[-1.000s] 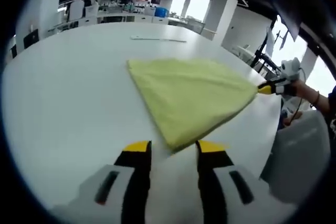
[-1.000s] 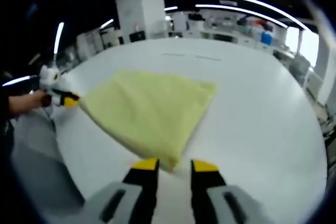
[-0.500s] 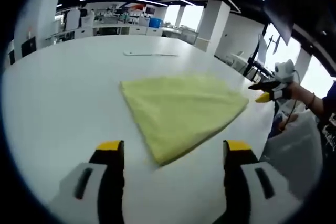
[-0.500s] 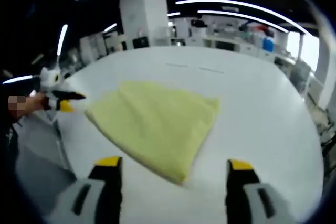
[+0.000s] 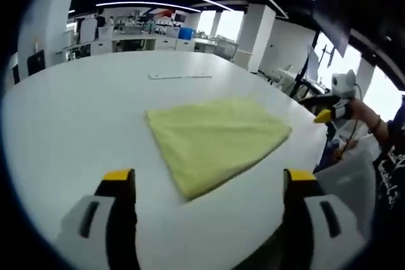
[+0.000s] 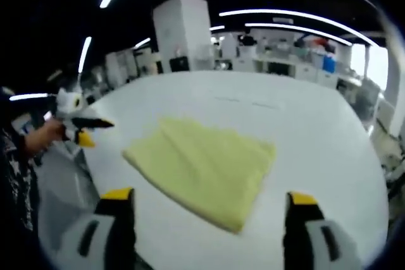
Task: Fold the garment on the visible template until the final outline fits inside the template.
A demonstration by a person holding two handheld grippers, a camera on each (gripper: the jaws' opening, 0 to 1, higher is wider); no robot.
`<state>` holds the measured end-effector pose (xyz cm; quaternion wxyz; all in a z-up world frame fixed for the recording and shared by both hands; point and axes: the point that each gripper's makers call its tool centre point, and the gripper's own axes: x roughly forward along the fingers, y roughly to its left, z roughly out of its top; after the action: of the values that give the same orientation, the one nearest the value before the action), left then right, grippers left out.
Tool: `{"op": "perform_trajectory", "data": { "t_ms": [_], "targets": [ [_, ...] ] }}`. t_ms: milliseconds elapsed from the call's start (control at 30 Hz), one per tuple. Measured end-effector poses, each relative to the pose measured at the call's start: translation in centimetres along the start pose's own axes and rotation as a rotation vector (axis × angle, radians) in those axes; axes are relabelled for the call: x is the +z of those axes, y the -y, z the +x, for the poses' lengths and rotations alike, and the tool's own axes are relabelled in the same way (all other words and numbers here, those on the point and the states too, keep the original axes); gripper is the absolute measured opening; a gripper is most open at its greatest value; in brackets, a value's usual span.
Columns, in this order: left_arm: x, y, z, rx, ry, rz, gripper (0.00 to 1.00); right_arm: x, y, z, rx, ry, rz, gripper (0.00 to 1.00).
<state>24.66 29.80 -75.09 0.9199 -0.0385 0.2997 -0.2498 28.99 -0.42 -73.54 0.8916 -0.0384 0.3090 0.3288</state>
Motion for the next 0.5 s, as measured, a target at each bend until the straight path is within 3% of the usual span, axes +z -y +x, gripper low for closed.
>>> {"op": "perform_trajectory", "data": {
  "t_ms": [233, 500],
  "targets": [
    [0.8, -0.4, -1.3, 0.020, 0.056, -0.027, 0.99, 0.8, -0.8, -1.3, -0.009, 0.015, -0.016, 0.99],
    [0.8, -0.8, -2.5, 0.068, 0.079, -0.047, 0.99, 0.1, -0.3, -1.9, -0.047, -0.020, -0.034, 0.99]
  ]
}}
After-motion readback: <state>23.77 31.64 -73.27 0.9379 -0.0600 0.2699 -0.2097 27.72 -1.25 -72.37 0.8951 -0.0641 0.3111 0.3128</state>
